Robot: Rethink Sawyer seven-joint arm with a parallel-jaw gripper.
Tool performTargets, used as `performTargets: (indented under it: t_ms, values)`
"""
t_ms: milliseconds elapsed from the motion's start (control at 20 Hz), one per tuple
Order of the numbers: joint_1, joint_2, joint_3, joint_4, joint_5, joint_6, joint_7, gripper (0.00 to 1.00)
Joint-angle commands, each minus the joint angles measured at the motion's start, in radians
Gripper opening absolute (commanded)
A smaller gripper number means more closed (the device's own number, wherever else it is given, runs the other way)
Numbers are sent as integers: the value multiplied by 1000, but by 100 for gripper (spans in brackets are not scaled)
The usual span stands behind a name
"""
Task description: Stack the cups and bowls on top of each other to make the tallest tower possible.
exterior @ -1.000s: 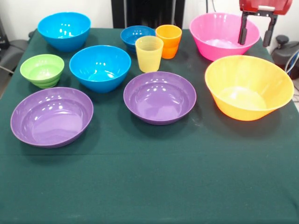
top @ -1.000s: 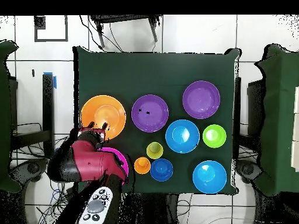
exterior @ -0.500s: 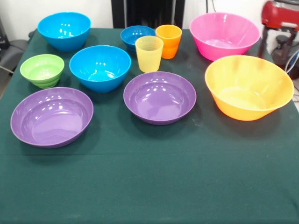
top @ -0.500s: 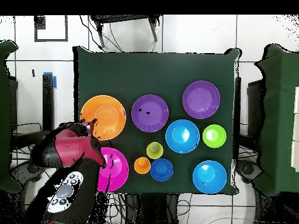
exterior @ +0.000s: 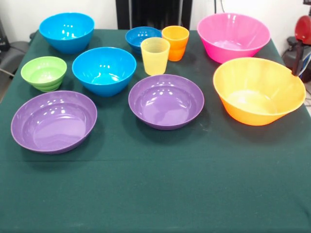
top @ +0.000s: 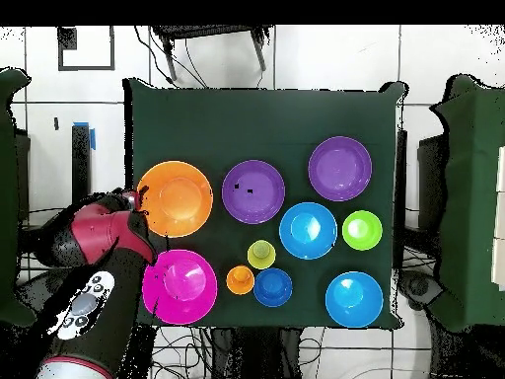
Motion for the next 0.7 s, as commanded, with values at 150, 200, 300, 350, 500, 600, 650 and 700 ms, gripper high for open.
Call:
performTargets:
  t_ms: [150, 200, 300, 350, 500, 600, 650, 700]
  values:
    - [15, 142, -72, -207, -17, 63, 123, 100]
    - [26, 160, -99, -227, -19, 57, 126, 100]
    - [48, 191, -150, -263, -23, 52, 130, 100]
    - [48, 198, -156, -273, -23, 59, 128, 100]
    - [48, 203, -148, -274, -21, 57, 129, 100]
    - [48, 206, -134, -273, -15, 69, 130, 100]
    - [49, 207, -126, -270, -11, 78, 133, 100]
    - [53, 208, -123, -264, -6, 81, 141, 100]
